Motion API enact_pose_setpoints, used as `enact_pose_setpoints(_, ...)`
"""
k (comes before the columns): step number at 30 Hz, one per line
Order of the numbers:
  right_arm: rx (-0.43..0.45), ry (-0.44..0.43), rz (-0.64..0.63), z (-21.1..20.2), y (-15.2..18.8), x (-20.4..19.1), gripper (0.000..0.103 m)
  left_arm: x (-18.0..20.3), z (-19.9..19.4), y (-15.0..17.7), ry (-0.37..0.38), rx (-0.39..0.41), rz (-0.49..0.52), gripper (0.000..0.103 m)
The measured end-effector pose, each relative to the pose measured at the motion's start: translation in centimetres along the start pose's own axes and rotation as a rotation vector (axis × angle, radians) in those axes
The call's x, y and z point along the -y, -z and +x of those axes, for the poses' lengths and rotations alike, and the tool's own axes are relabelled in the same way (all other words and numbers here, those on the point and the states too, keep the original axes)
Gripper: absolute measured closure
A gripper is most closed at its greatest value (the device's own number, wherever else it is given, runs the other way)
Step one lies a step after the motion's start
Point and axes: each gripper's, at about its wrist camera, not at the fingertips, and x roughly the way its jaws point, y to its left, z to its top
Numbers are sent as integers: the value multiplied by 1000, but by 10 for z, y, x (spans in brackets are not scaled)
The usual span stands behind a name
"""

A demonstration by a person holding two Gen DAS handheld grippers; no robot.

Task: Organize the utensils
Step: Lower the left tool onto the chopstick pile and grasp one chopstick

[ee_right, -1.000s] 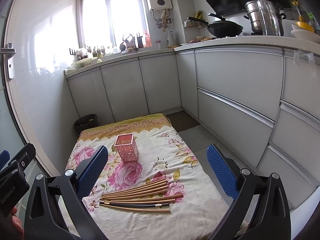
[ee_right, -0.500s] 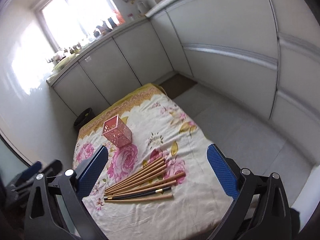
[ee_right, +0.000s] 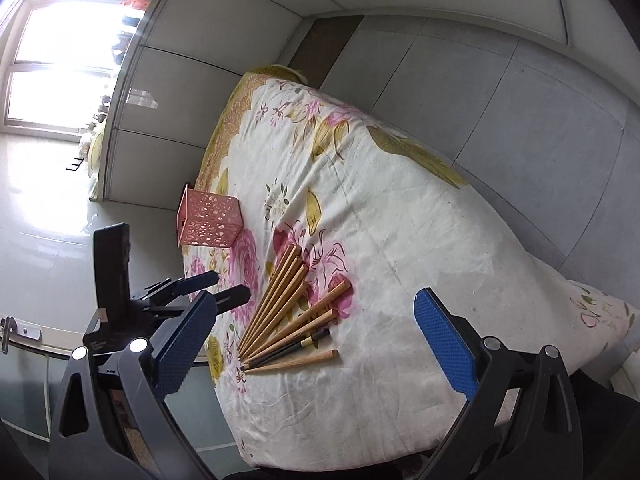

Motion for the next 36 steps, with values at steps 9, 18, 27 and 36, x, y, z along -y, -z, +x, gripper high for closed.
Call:
enact_pose_setpoints(9,-114,-71,63,26,-3,3,7,-21,31,-17,61,-99,94,51)
enact_pose_setpoints(18,-148,-68,46,41,-3,-7,7,-23,49,-12,73,-111,207,79)
enact_pose_setpoints(27,-166,-54,54,50,-4,-9,7,22,70,-5,34,-133,390,84)
enact_pose_setpoints(36,-252,-44,133,93,-24,-47,7,-7,75,29,-17,46,125,95)
